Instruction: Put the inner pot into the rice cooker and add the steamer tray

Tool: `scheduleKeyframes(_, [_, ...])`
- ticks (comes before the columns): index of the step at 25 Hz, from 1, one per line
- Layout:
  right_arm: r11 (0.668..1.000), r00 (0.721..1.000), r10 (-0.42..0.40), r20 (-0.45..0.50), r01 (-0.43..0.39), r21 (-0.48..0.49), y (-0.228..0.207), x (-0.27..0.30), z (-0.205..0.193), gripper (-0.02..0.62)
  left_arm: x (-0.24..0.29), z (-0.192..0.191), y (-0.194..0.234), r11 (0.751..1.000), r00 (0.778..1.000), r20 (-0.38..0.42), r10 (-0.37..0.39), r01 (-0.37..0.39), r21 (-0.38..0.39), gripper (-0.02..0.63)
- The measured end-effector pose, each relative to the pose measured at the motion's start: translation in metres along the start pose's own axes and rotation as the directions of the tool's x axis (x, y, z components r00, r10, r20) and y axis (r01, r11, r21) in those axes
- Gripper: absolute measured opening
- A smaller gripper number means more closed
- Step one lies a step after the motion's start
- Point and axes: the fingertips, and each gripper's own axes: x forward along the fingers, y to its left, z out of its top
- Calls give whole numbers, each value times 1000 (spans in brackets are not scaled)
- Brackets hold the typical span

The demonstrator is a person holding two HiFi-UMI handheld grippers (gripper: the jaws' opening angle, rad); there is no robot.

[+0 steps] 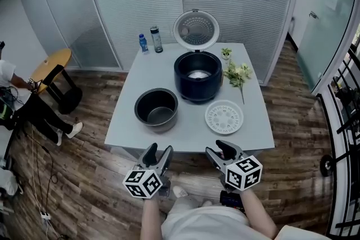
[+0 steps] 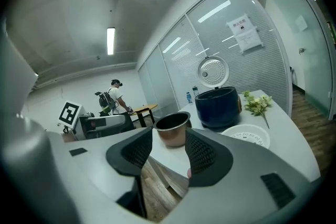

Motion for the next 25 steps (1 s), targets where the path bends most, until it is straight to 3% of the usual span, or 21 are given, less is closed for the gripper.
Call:
scheduleKeyframes(7, [1000, 999, 22, -47, -23, -2, 6, 13, -10, 196, -17, -10, 16, 998, 998, -6, 68, -68, -15, 268])
scheduleKeyframes(13, [999, 995, 40, -93, -40, 8, 10, 48, -21, 196, -19, -24, 59, 989, 990, -31, 135, -137, -50, 268])
scheduleKeyframes(25, [998, 987, 30, -158, -20, 63, -35, 179, -3, 196, 57, 4, 174, 970, 972, -82, 222, -229, -84, 268])
